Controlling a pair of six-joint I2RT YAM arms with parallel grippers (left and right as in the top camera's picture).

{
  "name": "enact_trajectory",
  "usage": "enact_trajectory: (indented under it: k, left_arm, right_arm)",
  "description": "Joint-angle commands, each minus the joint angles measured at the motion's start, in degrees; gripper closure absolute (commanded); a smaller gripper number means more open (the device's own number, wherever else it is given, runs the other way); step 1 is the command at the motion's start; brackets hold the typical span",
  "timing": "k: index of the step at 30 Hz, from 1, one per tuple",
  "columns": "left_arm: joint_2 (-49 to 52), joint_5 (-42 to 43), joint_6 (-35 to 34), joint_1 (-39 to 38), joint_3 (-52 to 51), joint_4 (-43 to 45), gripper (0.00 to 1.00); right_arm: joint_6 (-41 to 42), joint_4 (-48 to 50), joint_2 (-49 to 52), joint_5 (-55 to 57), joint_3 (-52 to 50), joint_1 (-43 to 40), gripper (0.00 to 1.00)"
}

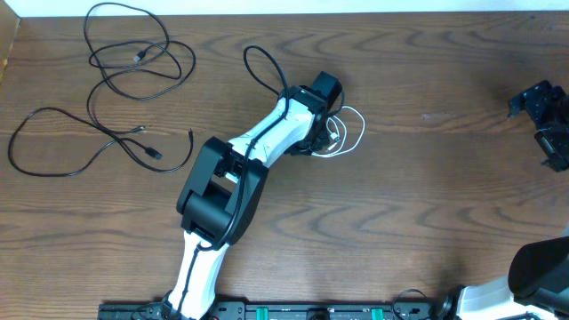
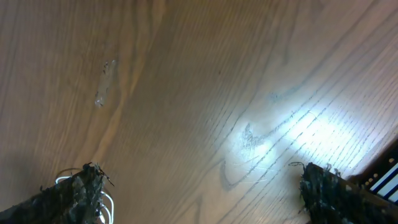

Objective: Untangle cables

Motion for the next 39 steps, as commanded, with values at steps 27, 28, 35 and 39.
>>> enact_trajectory:
  k: [27, 28, 35, 39]
  left_arm:
    - [-24.4, -1.5, 6.0, 0.2, 1.8, -2.0, 0.92]
    - [-24.3, -1.5, 6.0, 0.2, 1.4, -2.0, 0.92]
    - [-23.9, -1.5, 6.0, -0.1, -1.4, -2.7, 0.92]
    - [-23.8, -1.5, 6.0, -0.1, -1.5, -3.1, 0.92]
  right_arm:
    - [0.7, -0.1, 0.0, 0.3, 0.0, 0.1, 0.01]
    - [0.7, -0.1, 0.0, 0.3, 0.0, 0.1, 0.01]
    - [0.7, -0.1, 0.0, 0.3, 0.0, 0.1, 0.01]
    - [0.7, -0.1, 0.0, 0.3, 0.0, 0.1, 0.01]
